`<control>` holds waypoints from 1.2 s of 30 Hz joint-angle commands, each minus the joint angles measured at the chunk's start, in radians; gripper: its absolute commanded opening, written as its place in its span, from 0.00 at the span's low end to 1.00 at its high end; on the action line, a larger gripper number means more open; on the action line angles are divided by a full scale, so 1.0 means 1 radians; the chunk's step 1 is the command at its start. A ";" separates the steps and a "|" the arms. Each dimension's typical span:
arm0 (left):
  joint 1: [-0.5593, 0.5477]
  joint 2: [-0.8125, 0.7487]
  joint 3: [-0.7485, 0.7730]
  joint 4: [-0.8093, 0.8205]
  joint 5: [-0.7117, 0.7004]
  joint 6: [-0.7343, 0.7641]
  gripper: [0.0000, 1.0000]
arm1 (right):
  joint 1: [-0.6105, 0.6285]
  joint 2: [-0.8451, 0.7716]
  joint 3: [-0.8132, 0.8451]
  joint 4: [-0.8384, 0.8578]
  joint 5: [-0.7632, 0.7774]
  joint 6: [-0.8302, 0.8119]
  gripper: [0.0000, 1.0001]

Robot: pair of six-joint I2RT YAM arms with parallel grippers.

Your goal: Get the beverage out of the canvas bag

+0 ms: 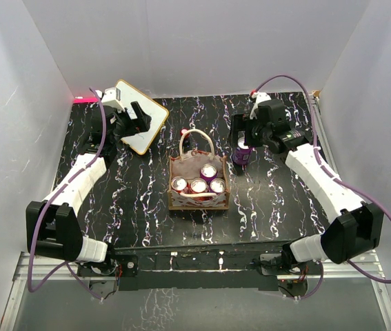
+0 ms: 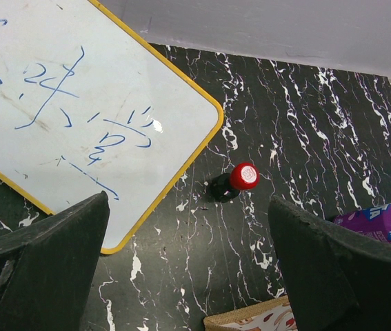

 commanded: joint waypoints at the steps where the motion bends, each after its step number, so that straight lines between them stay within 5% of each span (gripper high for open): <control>1: 0.010 -0.018 0.025 0.010 0.012 -0.002 0.97 | 0.042 -0.034 0.075 0.029 -0.216 0.060 0.99; 15: 0.010 -0.005 0.025 0.008 0.012 -0.008 0.97 | 0.399 0.150 0.241 -0.156 -0.126 0.131 0.98; 25: 0.010 -0.012 0.024 0.006 0.009 -0.008 0.97 | 0.433 0.330 0.391 -0.427 0.168 0.302 0.98; 29: 0.010 -0.017 0.025 0.006 0.008 -0.008 0.97 | 0.436 0.332 0.370 -0.436 0.316 0.420 0.99; 36: 0.010 -0.019 0.023 0.008 0.007 -0.008 0.97 | 0.436 0.389 0.346 -0.394 0.339 0.538 0.98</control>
